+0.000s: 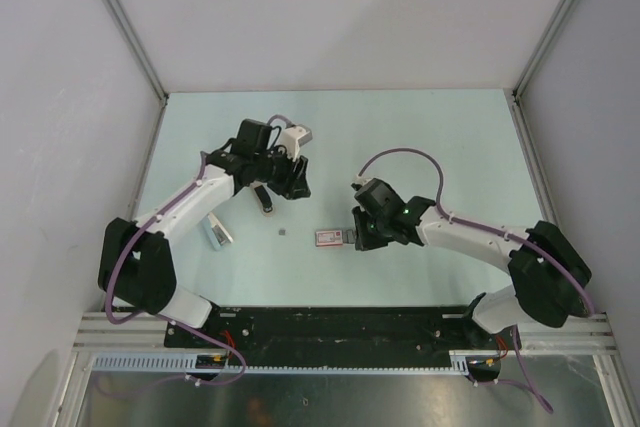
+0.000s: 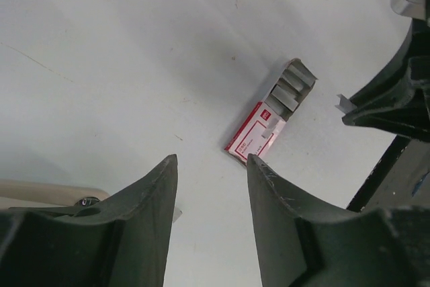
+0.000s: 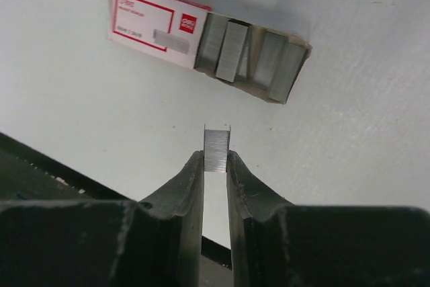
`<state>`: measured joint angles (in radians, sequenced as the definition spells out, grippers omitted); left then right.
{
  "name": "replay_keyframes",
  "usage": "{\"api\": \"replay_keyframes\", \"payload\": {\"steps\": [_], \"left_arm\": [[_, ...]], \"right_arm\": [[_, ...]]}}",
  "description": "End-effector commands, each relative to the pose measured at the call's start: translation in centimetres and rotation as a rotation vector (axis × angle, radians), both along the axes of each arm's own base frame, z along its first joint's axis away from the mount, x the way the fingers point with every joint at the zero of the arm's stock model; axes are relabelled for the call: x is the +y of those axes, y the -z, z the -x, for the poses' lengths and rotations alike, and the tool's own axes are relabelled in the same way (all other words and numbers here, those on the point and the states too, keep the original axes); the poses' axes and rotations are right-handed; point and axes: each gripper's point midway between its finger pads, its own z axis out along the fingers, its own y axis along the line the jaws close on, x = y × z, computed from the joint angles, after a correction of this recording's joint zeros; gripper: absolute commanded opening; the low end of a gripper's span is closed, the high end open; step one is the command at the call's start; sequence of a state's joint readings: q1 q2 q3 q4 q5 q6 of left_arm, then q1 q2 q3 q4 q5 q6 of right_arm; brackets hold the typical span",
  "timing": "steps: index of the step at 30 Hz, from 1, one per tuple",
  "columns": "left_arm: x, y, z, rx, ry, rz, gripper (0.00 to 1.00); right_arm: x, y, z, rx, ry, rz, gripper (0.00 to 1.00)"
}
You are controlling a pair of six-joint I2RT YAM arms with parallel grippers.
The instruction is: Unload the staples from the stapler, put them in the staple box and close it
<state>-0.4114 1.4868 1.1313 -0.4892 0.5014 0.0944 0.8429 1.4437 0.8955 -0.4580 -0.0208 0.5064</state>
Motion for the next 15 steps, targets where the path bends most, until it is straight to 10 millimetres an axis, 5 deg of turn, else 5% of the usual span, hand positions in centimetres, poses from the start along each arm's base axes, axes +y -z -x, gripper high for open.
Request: {"api": "replay_keyframes", "payload": {"steps": [1,15], "left_arm": [[0.0,0.6,0.5,-0.05,0.083,-0.044,0.49],[-0.3,1.3,1.2,-0.038,0.115,-0.043,0.46]], "right_arm": [[-0.1,0.7,-0.9,-0.013,0.046,0.027,0.0],[0.4,2.3,-3.4,-0.002,0.044,0.057,0.0]]}}
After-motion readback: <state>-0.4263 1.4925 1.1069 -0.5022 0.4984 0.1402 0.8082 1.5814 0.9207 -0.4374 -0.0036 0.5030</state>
